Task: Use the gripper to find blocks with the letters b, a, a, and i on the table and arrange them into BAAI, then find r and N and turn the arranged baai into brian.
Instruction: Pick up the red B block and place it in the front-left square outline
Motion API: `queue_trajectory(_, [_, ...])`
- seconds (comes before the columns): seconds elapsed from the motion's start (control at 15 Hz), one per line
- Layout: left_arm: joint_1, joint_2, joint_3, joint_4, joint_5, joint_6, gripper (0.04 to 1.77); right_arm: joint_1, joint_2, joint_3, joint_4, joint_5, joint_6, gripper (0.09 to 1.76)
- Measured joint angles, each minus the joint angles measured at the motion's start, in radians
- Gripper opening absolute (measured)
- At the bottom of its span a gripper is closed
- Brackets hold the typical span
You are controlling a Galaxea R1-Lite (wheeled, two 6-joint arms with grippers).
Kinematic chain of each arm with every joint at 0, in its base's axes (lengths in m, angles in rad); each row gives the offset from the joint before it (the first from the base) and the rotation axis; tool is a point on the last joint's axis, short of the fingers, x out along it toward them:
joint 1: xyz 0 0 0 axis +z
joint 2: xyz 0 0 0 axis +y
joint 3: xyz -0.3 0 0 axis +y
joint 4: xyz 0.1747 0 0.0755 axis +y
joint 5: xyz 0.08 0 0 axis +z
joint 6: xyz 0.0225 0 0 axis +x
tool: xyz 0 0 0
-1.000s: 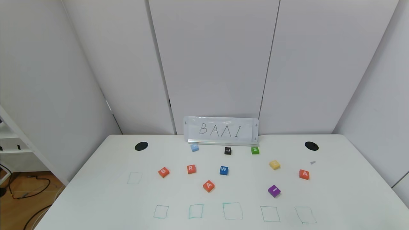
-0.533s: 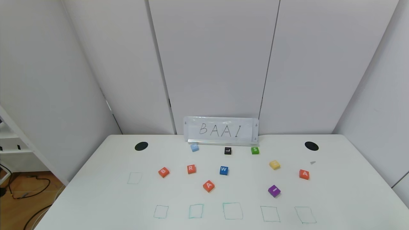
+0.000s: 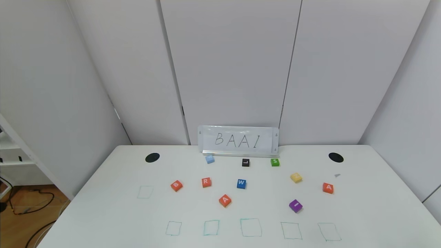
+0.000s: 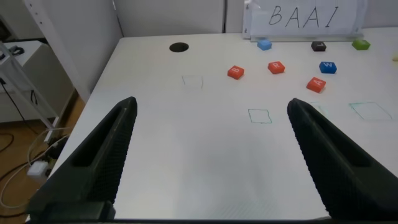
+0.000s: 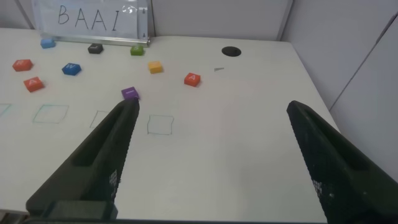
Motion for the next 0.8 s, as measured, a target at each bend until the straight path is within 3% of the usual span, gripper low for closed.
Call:
queue_trajectory(0.4, [0.000,0.036,-0.147,0.001,-0.053,0.033,1.72,-0.003,0.093,-0.129,0.021,0.000,0.002,1.71])
queue_trajectory(0.8, [-0.011,0.237,-0.260,-0.026,-0.064,0.035,1.72,0.003,0.343,-0.290,0.010,0.010,0.000,1.71])
